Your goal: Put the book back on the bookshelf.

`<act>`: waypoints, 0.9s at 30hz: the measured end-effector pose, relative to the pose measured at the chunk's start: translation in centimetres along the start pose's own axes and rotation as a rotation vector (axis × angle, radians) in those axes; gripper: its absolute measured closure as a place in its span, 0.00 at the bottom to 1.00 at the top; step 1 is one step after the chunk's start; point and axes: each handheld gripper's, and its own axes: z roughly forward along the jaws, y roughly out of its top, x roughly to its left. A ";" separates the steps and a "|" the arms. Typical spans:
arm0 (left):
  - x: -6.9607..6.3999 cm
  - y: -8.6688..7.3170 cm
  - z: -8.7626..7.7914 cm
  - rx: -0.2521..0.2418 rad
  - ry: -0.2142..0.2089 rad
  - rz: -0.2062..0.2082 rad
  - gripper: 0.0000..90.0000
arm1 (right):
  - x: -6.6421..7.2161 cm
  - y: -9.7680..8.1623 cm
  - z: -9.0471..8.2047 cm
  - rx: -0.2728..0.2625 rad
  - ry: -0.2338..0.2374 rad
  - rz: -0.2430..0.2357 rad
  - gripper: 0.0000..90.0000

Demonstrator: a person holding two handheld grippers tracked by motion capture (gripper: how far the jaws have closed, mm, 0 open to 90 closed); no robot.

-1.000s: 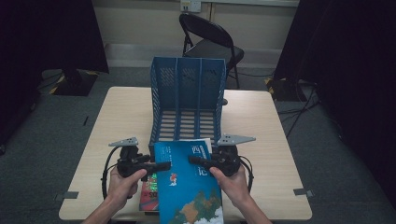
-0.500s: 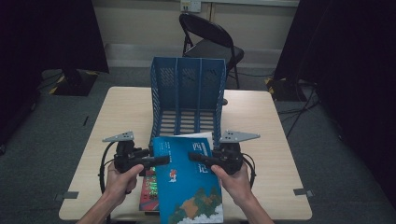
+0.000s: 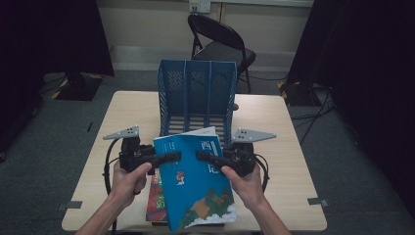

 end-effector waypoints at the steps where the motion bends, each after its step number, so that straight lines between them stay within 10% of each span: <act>1: -0.2 0.5 -0.1 -0.011 0.006 0.004 0.61 | 0.1 0.4 0.0 -0.007 -0.003 -0.008 0.89; 11: -0.4 4.3 -0.9 -0.083 0.068 0.089 0.65 | -0.4 3.1 1.5 -0.093 -0.024 -0.073 0.89; 14: -1.1 4.8 -1.2 -0.094 0.076 0.170 0.65 | -0.3 3.2 1.5 -0.127 -0.010 -0.111 0.89; 27: -4.4 1.5 -2.3 -0.112 0.106 0.310 0.61 | 1.9 0.4 0.9 -0.098 0.023 -0.210 0.86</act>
